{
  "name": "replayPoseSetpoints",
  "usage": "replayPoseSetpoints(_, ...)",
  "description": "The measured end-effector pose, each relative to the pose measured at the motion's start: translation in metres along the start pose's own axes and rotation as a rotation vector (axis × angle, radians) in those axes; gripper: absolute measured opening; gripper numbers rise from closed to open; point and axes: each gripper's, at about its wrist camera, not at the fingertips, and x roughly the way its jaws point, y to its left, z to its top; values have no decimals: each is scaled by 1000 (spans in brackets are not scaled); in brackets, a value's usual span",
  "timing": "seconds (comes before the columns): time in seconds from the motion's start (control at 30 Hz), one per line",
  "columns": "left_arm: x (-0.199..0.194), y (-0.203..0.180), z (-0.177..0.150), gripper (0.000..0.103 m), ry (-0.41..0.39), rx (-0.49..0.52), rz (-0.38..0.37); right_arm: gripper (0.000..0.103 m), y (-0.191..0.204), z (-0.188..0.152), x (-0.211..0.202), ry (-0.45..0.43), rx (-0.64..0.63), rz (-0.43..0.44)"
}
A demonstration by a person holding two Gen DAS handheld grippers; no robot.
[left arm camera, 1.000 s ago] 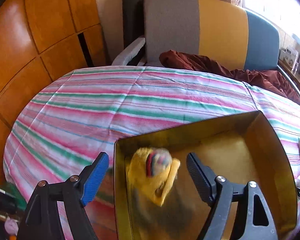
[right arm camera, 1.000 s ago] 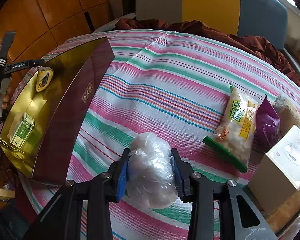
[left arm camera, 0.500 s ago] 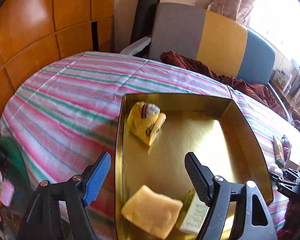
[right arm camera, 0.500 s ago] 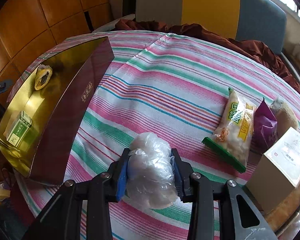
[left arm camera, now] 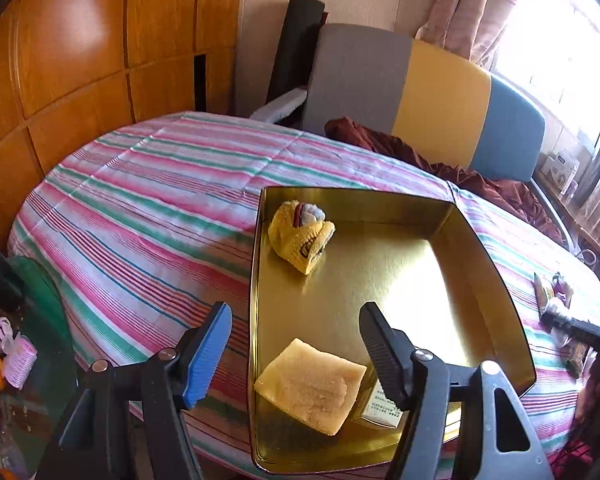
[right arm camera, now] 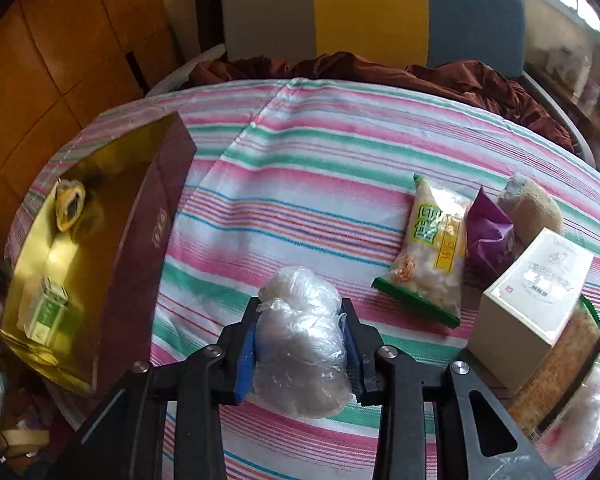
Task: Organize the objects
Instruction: 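Carry the white plastic bag into the tray and open the right gripper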
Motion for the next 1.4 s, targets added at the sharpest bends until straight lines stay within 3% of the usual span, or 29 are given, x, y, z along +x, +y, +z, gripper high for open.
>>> replayPoseSetpoints(0.27,-17,-4,4,67,-75,32,46,37,98,45,-12,-57,-120,178)
replayPoseSetpoints(0.6,-26,9,3,67,-104,16,92,38,221,57,68,125,-171,360)
replayPoseSetpoints(0.73,-24,15,2,67,-98,6,90,45,246,52,84,170,-177,440)
replayPoseSetpoints(0.9,-21,16,0,67,-85,-1,72,63,252,46,78,156,-194,449)
replayPoseSetpoints(1.07,-20,18,-1,67,-72,-16,51,64,237,41,56,104,-195,401)
replayPoseSetpoints(1.13,-20,16,-2,67,-76,-10,50,69,225,37,44,75,-189,382)
replayPoseSetpoints(1.4,-20,1,-4,67,-66,22,-15,77,155,24,4,12,-124,275)
